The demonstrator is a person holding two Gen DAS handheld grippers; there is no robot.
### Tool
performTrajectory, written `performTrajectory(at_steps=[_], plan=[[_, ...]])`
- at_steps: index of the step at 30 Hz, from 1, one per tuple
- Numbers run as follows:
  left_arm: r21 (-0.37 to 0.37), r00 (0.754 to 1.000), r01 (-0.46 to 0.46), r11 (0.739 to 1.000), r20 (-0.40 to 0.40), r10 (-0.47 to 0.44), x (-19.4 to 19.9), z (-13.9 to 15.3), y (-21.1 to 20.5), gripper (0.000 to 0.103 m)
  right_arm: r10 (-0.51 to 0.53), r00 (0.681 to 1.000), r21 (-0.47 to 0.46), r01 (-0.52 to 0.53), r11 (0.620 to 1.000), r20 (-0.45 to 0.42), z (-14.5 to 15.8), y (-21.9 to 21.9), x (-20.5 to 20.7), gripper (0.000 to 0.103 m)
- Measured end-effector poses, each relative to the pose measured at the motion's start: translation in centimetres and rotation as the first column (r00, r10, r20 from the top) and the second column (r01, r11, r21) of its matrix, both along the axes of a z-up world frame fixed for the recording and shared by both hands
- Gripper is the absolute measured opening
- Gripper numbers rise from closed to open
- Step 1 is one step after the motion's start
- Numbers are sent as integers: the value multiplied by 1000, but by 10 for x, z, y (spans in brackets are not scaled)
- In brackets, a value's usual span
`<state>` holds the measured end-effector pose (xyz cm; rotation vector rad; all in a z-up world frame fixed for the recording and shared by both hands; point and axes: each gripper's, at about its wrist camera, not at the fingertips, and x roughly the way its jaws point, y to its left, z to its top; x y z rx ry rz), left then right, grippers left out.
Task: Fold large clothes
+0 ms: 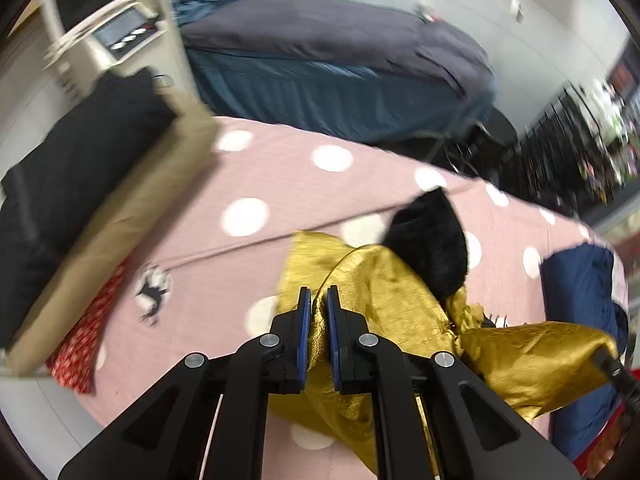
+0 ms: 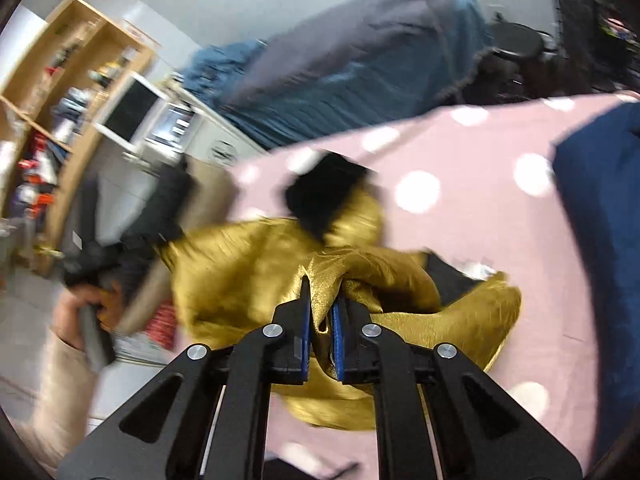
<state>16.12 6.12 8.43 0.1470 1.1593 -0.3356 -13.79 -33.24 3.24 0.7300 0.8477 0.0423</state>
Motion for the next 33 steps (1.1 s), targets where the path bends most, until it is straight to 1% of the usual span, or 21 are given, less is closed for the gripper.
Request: performTrajectory(at_steps=[2, 4, 6, 7, 9, 12, 15, 16, 18, 19, 22, 24, 25, 26, 27, 28, 29, 30, 31, 32, 33], plan=[[-3, 1000, -28, 1000, 6, 28, -3, 2, 17, 9, 37, 997, -9, -36, 999, 65, 27, 12, 6, 9], [0, 999, -42, 999, 10, 42, -18, 5, 28, 12, 46, 992, -18, -44, 999, 116, 48, 16, 8, 8], [-7, 999, -44, 999, 9, 44, -28, 2, 32, 21, 47, 983, 6, -49, 999, 178, 69, 19, 3, 8], [-21, 999, -38, 999, 2, 38, -33, 2, 36, 33, 30, 978, 15, -33, 999, 204, 77, 17, 0, 8], [-40, 1000, -20, 999, -12, 19, -43, -6, 33, 46, -14, 974, 32, 7, 999, 225, 89, 6, -12, 8], [-42, 998, 49, 998, -30, -50, -62, -17, 14, 48, -117, 970, 26, 114, 993, 215, 93, -22, -33, 7], [-70, 989, 134, 988, -58, -138, -81, -26, -15, 54, -206, 952, 6, 210, 978, 227, 102, -52, -62, 7], [-86, 982, 166, 982, -71, -173, -88, -28, -25, 56, -241, 940, -16, 252, 968, 242, 107, -63, -77, 7], [-117, 969, 215, 969, -94, -227, -99, -34, -44, 59, -290, 921, -22, 306, 952, 261, 111, -79, -99, 7], [-131, 958, 246, 960, -116, -262, -105, -40, -56, 61, -315, 913, -22, 332, 943, 259, 113, -87, -110, 7], [-123, 934, 306, 944, -154, -323, -120, -55, -84, 61, -430, 885, -74, 448, 891, 179, 101, -108, -135, 7], [-119, 921, 337, 934, -165, -353, -127, -63, -96, 62, -491, 867, -32, 494, 869, 84, 76, -122, -152, 9], [-104, 916, 351, 930, -167, -365, -131, -69, -103, 66, -533, 846, -25, 533, 846, 19, 60, -127, -162, 12], [-85, 913, 363, 928, -165, -373, -134, -73, -108, 70, -564, 825, -26, 564, 826, -33, 48, -131, -168, 21], [-54, 911, 377, 925, -161, -381, -136, -78, -112, 71, -609, 787, -20, 610, 792, -100, 32, -135, -179, 41], [-35, 910, 382, 924, -159, -382, -136, -81, -113, 71, -636, 761, -10, 640, 768, -128, 23, -139, -186, 51], [-21, 911, 383, 923, -158, -381, -136, -84, -113, 71, -684, 713, 18, 694, 720, -152, 12, -141, -201, 64], [-16, 912, 381, 924, -158, -379, -133, -85, -112, 71, -717, 676, 39, 732, 681, -169, 3, -142, -213, 65], [-15, 915, 371, 928, -162, -369, -129, -88, -109, 72, -738, 643, 41, 759, 650, -205, -5, -141, -222, 65], [-10, 919, 362, 932, -164, -358, -124, -90, -106, 74, -734, 640, 36, 759, 650, -226, -11, -139, -223, 65], [2, 924, 350, 937, -165, -344, -120, -92, -103, 74, -722, 647, 32, 749, 661, -246, -16, -136, -223, 65]])
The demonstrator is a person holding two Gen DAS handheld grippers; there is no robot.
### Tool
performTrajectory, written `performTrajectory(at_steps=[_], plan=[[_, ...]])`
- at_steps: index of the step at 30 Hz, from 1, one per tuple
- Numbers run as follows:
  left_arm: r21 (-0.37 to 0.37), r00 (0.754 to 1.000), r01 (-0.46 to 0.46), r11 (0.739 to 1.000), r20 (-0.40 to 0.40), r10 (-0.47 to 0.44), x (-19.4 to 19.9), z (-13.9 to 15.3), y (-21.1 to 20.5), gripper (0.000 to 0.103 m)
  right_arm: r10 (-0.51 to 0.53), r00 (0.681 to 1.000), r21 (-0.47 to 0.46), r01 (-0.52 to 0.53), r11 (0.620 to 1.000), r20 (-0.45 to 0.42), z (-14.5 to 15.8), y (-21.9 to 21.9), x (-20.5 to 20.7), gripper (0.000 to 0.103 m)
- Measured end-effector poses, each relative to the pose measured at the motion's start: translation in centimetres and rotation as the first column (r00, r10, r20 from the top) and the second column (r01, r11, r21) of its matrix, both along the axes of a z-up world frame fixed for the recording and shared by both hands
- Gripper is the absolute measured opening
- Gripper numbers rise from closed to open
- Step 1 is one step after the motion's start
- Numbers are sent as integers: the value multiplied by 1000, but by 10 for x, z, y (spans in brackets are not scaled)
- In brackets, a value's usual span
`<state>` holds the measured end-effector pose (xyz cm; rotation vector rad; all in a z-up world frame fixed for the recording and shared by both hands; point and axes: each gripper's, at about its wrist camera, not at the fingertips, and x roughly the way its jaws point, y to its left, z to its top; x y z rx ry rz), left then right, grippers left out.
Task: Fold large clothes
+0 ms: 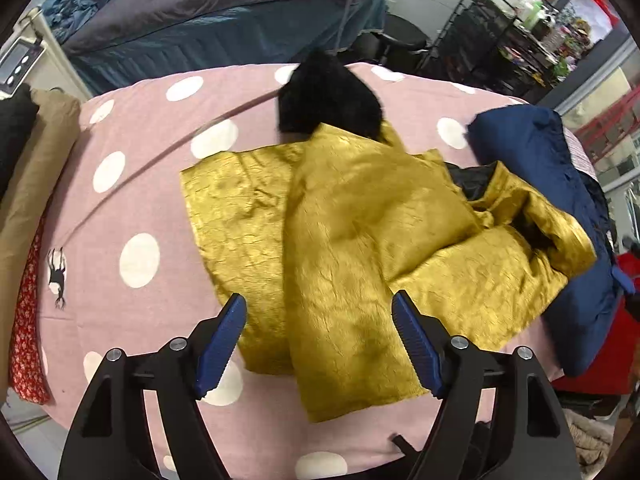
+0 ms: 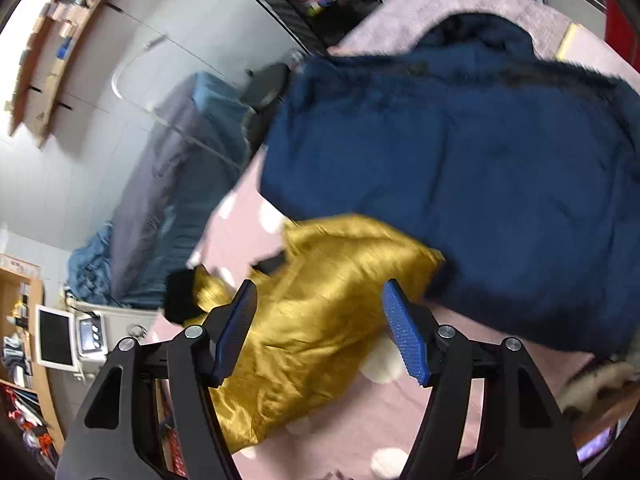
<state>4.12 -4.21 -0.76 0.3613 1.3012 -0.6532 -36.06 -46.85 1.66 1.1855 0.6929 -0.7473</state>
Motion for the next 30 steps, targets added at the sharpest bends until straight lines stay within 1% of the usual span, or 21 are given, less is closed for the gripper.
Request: performTrajectory(at_steps=[3, 4, 6, 7, 8, 9, 11, 12, 13, 15, 16, 17, 18, 19, 21, 25, 28, 30], plan=[[34, 999, -51, 998, 0, 51, 13, -5, 14, 74, 86, 996, 34, -84, 996, -37, -14, 17, 16, 66], [37, 998, -68, 997, -1, 68, 16, -6, 20, 74, 139, 989, 68, -135, 988, -58, -22, 26, 30, 66], [43, 996, -85, 995, 1, 85, 19, -6, 26, 75, 228, 972, 145, -219, 965, -54, -40, 40, 48, 66], [47, 996, -92, 995, 5, 92, 18, -5, 31, 75, 276, 960, 186, -263, 947, -47, -51, 50, 60, 66], [50, 995, -96, 994, 8, 96, 16, -5, 35, 76, 334, 941, 223, -315, 922, -52, -63, 64, 78, 66], [52, 995, -98, 994, 7, 98, 14, -6, 38, 77, 358, 932, 232, -335, 913, -63, -68, 72, 87, 66], [56, 995, -104, 993, 2, 105, 10, -7, 43, 79, 428, 897, 263, -388, 883, -113, -83, 93, 114, 66], [59, 994, -110, 992, -2, 110, 8, -8, 46, 79, 450, 885, 267, -407, 874, -123, -86, 104, 119, 66], [60, 993, -120, 991, -12, 121, 5, -10, 51, 79, 488, 862, 253, -446, 858, -134, -89, 111, 130, 66], [59, 990, -135, 989, -24, 137, 2, -12, 57, 79, 537, 823, 205, -502, 840, -184, -88, 122, 140, 65], [59, 989, -144, 988, -29, 145, 1, -13, 61, 79, 551, 808, 178, -523, 834, -209, -89, 130, 143, 61], [62, 988, -147, 987, -30, 149, 0, -15, 62, 79, 560, 799, 151, -540, 828, -220, -87, 131, 146, 50], [68, 988, -150, 986, -30, 153, -1, -16, 64, 79, 566, 795, 143, -547, 825, -219, -86, 130, 147, 38], [74, 987, -153, 986, -32, 155, -2, -18, 67, 79, 568, 796, 146, -549, 823, -209, -88, 130, 148, 32], [80, 987, -155, 985, -37, 158, -3, -21, 68, 79, 562, 807, 144, -544, 827, -183, -87, 126, 142, 14], [91, 989, -134, 987, -43, 139, -6, -25, 63, 79, 557, 816, 123, -543, 830, -153, -82, 116, 121, 10], [92, 993, -105, 990, -46, 109, -9, -26, 54, 79, 559, 798, 98, -552, 828, -226, -84, 112, 93, 9], [90, 995, -80, 993, -47, 84, -11, -26, 46, 80, 547, 794, 98, -542, 835, -267, -90, 107, 70, 9]])
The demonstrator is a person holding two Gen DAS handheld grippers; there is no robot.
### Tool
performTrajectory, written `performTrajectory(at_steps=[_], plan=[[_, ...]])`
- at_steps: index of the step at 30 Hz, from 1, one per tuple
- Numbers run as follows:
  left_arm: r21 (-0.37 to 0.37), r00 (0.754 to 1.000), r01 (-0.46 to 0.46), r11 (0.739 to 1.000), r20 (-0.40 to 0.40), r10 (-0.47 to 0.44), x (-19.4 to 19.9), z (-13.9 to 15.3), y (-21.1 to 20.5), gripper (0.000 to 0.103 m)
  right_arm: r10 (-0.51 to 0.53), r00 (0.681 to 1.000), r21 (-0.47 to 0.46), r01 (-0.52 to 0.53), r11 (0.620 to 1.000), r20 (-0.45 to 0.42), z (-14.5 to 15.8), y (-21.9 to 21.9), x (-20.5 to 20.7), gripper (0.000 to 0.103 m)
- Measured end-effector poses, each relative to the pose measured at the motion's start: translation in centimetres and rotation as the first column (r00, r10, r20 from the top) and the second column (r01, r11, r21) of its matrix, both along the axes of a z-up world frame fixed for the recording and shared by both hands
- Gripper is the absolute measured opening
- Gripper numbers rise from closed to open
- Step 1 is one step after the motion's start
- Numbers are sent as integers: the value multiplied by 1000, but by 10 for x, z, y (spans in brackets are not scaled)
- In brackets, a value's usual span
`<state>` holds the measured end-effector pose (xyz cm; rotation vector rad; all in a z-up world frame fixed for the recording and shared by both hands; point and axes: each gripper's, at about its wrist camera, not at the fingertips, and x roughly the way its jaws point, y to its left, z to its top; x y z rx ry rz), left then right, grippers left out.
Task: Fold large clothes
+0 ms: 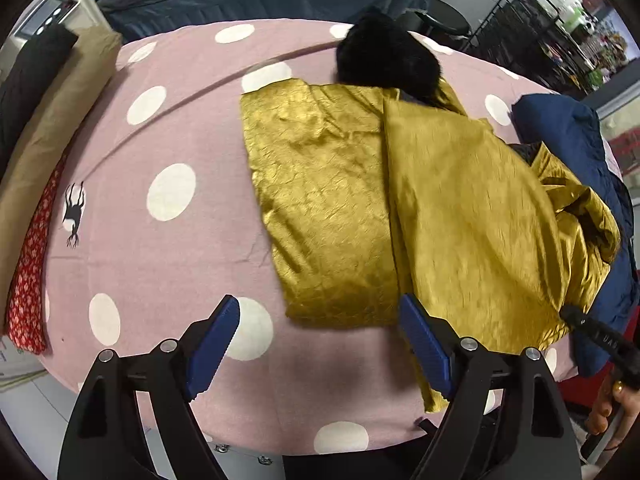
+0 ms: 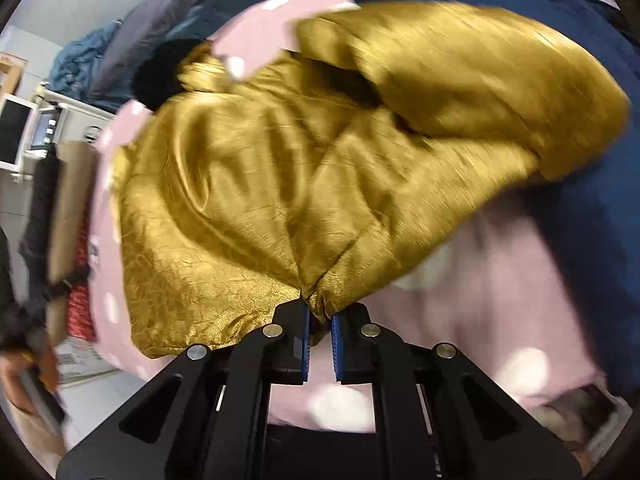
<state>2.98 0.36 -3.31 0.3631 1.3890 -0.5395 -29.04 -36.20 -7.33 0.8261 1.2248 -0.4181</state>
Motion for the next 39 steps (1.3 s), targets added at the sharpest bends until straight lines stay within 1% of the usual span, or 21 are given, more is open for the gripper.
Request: performTrajectory(at_steps=[3, 6, 10, 11, 13, 14, 16, 18, 20, 22, 23, 24, 26, 28, 29, 31, 33, 34, 35, 37, 39], plan=[[-10, 999, 41, 999, 6, -41, -5, 3, -16, 83, -56, 996, -53, 52, 997, -72, -9, -17, -38, 8], [-17, 998, 70, 997, 1, -70, -8, 2, -26, 84, -143, 977, -118, 125, 985, -157, -16, -39, -82, 7], [-24, 995, 97, 995, -15, -98, -11, -3, -38, 84, -291, 920, -227, 234, 945, -262, -22, -73, -137, 7], [-24, 995, 99, 995, -19, -100, -10, -5, -40, 84, -342, 896, -230, 283, 931, -282, -25, -82, -153, 7], [-24, 995, 97, 995, -31, -98, -9, -9, -44, 84, -374, 878, -192, 329, 925, -298, -28, -90, -168, 7], [-22, 995, 94, 995, -35, -95, -9, -11, -45, 84, -380, 879, -181, 339, 923, -289, -27, -90, -170, 9], [-25, 995, 86, 996, -42, -87, -7, -13, -47, 84, -378, 883, -187, 336, 923, -279, -23, -88, -170, 16], [-29, 996, 80, 996, -39, -81, -5, -13, -50, 84, -351, 887, -258, 279, 925, -300, -13, -81, -162, 27], [-30, 996, 81, 996, -33, -82, -5, -12, -52, 84, -316, 903, -350, 207, 914, -292, 3, -71, -151, 32], [-29, 996, 82, 996, -24, -82, -5, -11, -53, 84, -247, 929, -433, 109, 895, -275, 18, -59, -136, 48], [-29, 997, 80, 996, -18, -81, -4, -10, -52, 84, -215, 936, -465, 64, 883, -278, 22, -54, -131, 62], [-29, 997, 78, 997, -14, -78, -3, -9, -52, 84, -180, 943, -505, 13, 863, -281, 28, -49, -124, 67], [-31, 998, 63, 998, -9, -63, 0, -8, -49, 84, -71, 958, -580, -108, 808, -277, 41, -34, -105, 67], [-31, 999, 46, 998, -7, -46, 4, -10, -45, 84, 17, 962, -605, -185, 774, -273, 46, -23, -86, 70], [-30, 999, 38, 999, -3, -38, 7, -11, -42, 84, 57, 960, -614, -220, 758, -274, 47, -18, -79, 74], [-20, 999, 29, 999, 18, -28, 12, -15, -36, 84, 127, 944, -626, -298, 720, -303, 37, -3, -52, 76], [-19, 999, 32, 999, 29, -32, 17, -20, -31, 85, 201, 914, -635, -391, 666, -352, 32, 8, -32, 76], [-29, 999, 35, 999, 26, -34, 20, -25, -27, 85, 227, 907, -633, -411, 656, -354, 30, 15, -26, 76], [-42, 999, 39, 998, 15, -39, 23, -30, -24, 85, 271, 900, -625, -432, 650, -341, 29, 22, -19, 76], [-54, 998, 58, 997, -6, -59, 27, -41, -21, 85, 329, 897, -591, -443, 674, -296, 27, 31, -12, 77], [-70, 997, 78, 994, -19, -79, 28, -47, -20, 85, 396, 894, -496, -447, 744, -210, 26, 42, 0, 77]])
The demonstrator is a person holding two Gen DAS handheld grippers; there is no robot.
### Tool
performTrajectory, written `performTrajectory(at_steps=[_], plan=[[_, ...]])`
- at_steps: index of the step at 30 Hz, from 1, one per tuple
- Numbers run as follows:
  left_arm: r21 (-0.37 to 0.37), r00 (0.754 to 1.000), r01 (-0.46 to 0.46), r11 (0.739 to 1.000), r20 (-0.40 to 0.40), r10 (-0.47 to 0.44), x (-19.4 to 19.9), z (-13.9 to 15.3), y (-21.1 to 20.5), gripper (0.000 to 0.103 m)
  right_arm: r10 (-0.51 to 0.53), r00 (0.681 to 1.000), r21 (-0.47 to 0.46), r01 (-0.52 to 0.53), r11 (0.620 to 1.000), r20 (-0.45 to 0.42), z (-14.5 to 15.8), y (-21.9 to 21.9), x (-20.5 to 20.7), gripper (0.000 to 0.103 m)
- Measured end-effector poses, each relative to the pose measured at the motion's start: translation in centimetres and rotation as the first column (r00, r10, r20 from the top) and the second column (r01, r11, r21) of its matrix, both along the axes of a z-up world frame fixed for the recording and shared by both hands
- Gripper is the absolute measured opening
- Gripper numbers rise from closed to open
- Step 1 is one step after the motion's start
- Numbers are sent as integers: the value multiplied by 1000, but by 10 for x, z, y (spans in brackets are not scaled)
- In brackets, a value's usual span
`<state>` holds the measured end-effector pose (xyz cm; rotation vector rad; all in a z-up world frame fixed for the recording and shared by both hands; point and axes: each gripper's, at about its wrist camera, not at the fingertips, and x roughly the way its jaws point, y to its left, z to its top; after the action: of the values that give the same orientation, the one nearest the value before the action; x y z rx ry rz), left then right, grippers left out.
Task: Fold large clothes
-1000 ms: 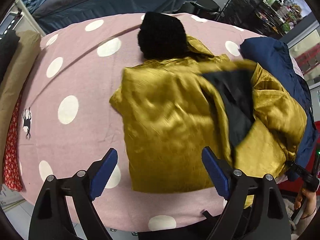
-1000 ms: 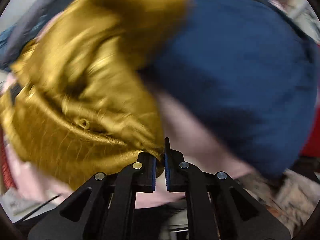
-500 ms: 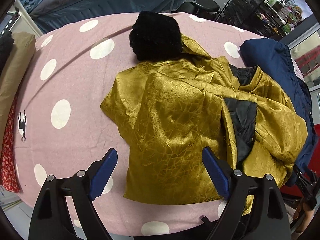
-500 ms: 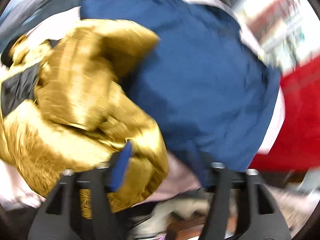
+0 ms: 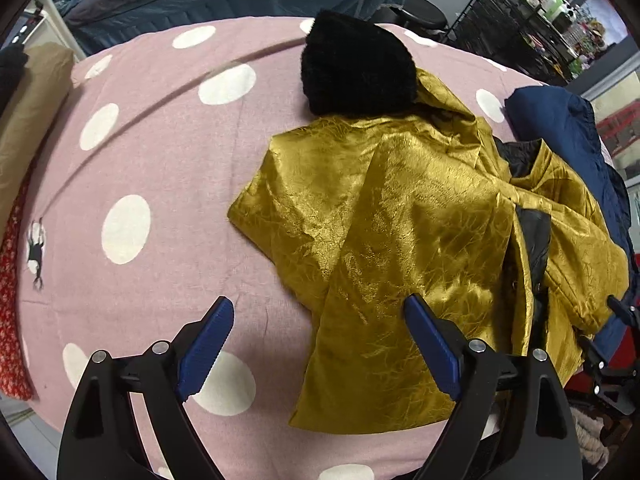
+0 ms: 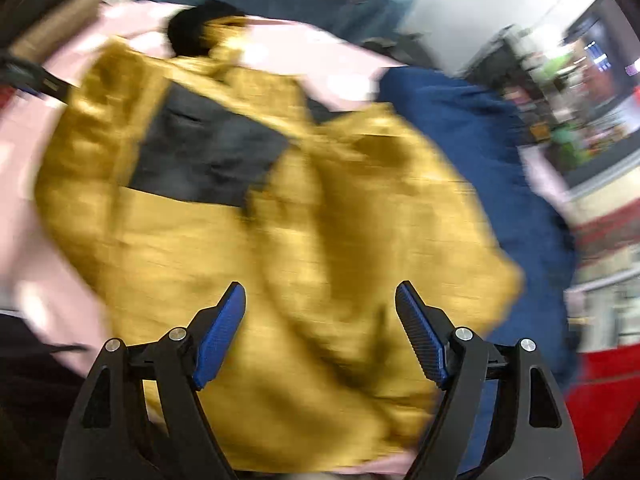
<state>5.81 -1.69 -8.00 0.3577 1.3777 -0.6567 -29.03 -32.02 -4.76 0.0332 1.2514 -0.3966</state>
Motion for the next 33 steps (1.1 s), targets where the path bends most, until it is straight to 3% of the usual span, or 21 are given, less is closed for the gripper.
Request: performTrajectory(at_steps=[2, 5, 8, 12, 14, 18, 23, 28, 29, 31, 32, 33], plan=[[-43, 999, 24, 999, -25, -25, 0, -4, -3, 85, 13, 1000, 142, -17, 990, 29, -6, 6, 12, 78], [-87, 997, 50, 995, -62, -55, 0, -14, -13, 78, 17, 1000, 247, -17, 969, 2, -30, 30, 31, 80], [-93, 992, 58, 994, -103, -67, -1, -23, -22, 34, -20, 997, 248, 37, 968, -71, -55, 39, 38, 78], [-97, 988, 129, 987, -75, -137, -12, -16, -24, 16, -8, 999, 292, 23, 956, -52, -54, 43, 38, 17], [-108, 981, 179, 978, -53, -185, -22, -6, -17, 13, 15, 1000, 335, -5, 942, -25, -46, 46, 30, 8], [-121, 968, 234, 965, -61, -243, -40, 7, 12, 10, 79, 997, 387, -74, 919, 1, -32, 57, 12, 4], [-74, 955, 253, 965, -141, -261, -73, -8, 58, 9, 181, 980, 398, -134, 907, -83, -41, 76, -11, 4], [8, 924, 283, 959, -272, -270, -109, -51, 86, 9, 15, 991, 406, 42, 913, -136, -54, 59, -21, 7], [31, 918, 288, 957, -293, -266, -116, -61, 91, 11, -19, 991, 401, 70, 913, -131, -53, 53, -22, 14], [73, 915, 258, 964, -338, -219, -123, -82, 103, 15, -78, 991, 368, 114, 923, -112, -48, 43, -20, 45], [80, 916, 233, 969, -353, -191, -122, -87, 108, 19, -107, 991, 323, 129, 938, -86, -41, 38, -18, 68], [83, 919, 203, 976, -361, -160, -119, -90, 113, 20, -112, 991, 295, 128, 947, -69, -37, 36, -16, 71]])
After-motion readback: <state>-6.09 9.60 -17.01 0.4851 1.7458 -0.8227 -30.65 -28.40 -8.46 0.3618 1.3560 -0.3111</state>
